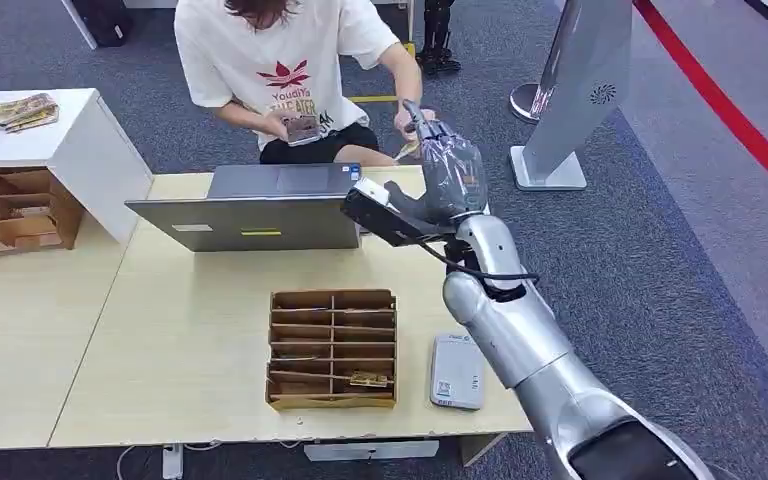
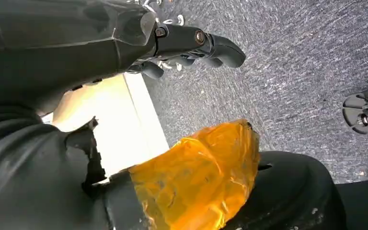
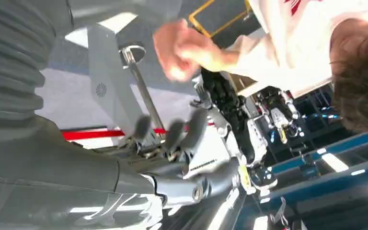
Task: Pass the card to the sensor for recognition and then transmit it.
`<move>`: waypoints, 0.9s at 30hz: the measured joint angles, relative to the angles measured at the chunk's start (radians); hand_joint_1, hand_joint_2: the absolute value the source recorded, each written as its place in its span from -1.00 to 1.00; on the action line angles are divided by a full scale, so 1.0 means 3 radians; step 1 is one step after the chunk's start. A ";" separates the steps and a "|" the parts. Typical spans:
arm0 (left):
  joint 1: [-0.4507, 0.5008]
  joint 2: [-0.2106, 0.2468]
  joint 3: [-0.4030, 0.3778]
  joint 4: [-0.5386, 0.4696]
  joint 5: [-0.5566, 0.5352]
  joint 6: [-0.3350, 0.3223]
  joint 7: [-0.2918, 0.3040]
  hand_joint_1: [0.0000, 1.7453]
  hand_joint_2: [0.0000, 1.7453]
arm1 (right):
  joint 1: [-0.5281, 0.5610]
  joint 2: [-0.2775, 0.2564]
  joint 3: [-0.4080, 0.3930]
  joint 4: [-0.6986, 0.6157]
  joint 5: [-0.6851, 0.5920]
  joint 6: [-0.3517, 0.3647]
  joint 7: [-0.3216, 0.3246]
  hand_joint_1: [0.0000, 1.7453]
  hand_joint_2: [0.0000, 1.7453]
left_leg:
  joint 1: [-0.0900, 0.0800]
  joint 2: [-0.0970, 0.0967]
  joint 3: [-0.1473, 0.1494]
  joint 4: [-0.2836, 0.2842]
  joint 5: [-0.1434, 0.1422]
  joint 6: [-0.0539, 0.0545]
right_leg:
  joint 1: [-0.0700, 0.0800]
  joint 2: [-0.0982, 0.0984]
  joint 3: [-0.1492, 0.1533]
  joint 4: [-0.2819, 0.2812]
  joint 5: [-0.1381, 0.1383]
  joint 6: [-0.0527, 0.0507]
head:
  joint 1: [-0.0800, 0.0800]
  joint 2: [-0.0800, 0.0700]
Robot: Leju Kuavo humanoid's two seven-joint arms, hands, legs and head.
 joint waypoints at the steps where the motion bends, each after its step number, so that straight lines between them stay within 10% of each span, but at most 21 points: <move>1: 0.0002 0.0000 0.0000 0.0000 0.0012 0.0006 -0.0004 -1.00 -1.00 | 0.0026 0.0001 0.0000 -0.0019 -0.0039 0.0010 -0.0024 -1.00 -1.00 | 0.0000 0.0000 0.0000 0.0000 0.0000 0.0000 | 0.0000 0.0000 0.0000 0.0000 0.0000 0.0000 | 0.0001 0.0000; 6: 0.0015 0.0000 0.0000 0.0000 0.0057 0.0019 -0.0014 -1.00 -1.00 | 0.0168 0.0003 0.0006 -0.0161 -0.0227 0.0029 -0.0129 -1.00 -1.00 | 0.0000 0.0000 -0.0001 0.0000 0.0000 0.0000 | 0.0000 0.0000 -0.0001 0.0000 0.0000 0.0000 | 0.0001 0.0000; 7: 0.0019 0.0000 0.0000 0.0000 0.0070 0.0023 -0.0016 -1.00 -1.00 | 0.0199 0.0003 0.0006 -0.0196 -0.0286 0.0038 -0.0165 -1.00 1.00 | 0.0000 0.0000 -0.0001 0.0000 0.0000 0.0000 | 0.0000 0.0000 -0.0001 0.0000 0.0000 0.0000 | 0.0000 0.0000; 27: 0.0126 0.0002 0.0003 0.0000 0.0293 0.0109 -0.0163 -1.00 -1.00 | 0.1122 -0.0126 0.0240 -0.1313 -0.0731 0.0165 -0.0465 -1.00 1.00 | 0.0001 -0.0001 -0.0004 0.0000 -0.0003 -0.0003 | 0.0000 0.0000 -0.0007 0.0000 -0.0006 -0.0008 | 0.0001 0.0000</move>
